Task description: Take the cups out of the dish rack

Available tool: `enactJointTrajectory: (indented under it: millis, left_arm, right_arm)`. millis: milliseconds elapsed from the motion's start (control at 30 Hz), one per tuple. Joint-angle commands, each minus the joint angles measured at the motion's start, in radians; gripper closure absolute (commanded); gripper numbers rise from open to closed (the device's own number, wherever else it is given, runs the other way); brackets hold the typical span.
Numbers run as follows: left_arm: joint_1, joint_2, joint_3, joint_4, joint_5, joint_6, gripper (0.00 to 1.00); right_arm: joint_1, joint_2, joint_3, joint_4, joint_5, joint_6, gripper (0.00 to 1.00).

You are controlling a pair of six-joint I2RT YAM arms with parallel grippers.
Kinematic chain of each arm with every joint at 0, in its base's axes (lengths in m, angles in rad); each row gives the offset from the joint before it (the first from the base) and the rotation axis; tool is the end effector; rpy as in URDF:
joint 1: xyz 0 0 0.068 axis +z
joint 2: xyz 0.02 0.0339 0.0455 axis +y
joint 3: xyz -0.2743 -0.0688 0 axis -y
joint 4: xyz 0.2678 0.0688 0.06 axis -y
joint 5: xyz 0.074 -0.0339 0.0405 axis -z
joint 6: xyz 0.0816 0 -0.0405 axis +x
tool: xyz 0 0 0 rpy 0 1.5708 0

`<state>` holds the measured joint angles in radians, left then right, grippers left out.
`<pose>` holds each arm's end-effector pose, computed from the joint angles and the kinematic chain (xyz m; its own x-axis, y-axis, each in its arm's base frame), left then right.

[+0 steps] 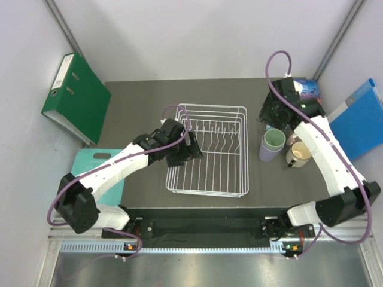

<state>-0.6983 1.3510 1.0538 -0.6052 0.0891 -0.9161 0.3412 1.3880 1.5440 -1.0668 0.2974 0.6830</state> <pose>0.2481 -0.2178 0.2383 -0.9075 -0.2698 -0.3220 -0.0612 0.8432 -0.5341 0.3082 0.0841 0.3640 -0.6725 0.4015 -0.6217 0.3530 0.9123 0.2074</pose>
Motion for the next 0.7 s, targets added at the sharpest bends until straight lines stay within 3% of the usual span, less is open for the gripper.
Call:
enactJointTrajectory:
  millis: [0,33,100,133,433,600,667]
  left_arm:
    - [0.0,-0.036,0.045,0.016,-0.035,0.071,0.01]
    - [0.0,-0.039,0.046,0.004,-0.051,0.085,0.01]
    - [-0.001,-0.042,0.057,-0.057,-0.124,0.124,0.01]
    - [-0.001,-0.039,0.063,-0.079,-0.149,0.138,0.01]
    - [-0.049,-0.111,0.103,-0.212,-0.417,0.266,0.01]
    - [-0.05,-0.159,0.107,-0.215,-0.5,0.312,0.01]
    - [-0.049,-0.171,0.104,-0.223,-0.519,0.315,0.01]
  right_arm:
    - [0.002,-0.269,-0.08,0.271,-0.064,-0.103,0.4]
    - [0.008,-0.384,-0.128,0.33,-0.134,-0.117,0.25]
    - [0.022,-0.478,-0.246,0.436,-0.178,-0.16,0.05]
    - [0.042,-0.544,-0.272,0.442,-0.172,-0.172,0.0]
    - [0.338,-0.773,-0.472,0.459,0.115,-0.201,0.0]
    - [0.485,-0.767,-0.579,0.522,0.279,-0.243,0.0]
    - [0.602,-0.696,-0.572,0.522,0.431,-0.275,0.0]
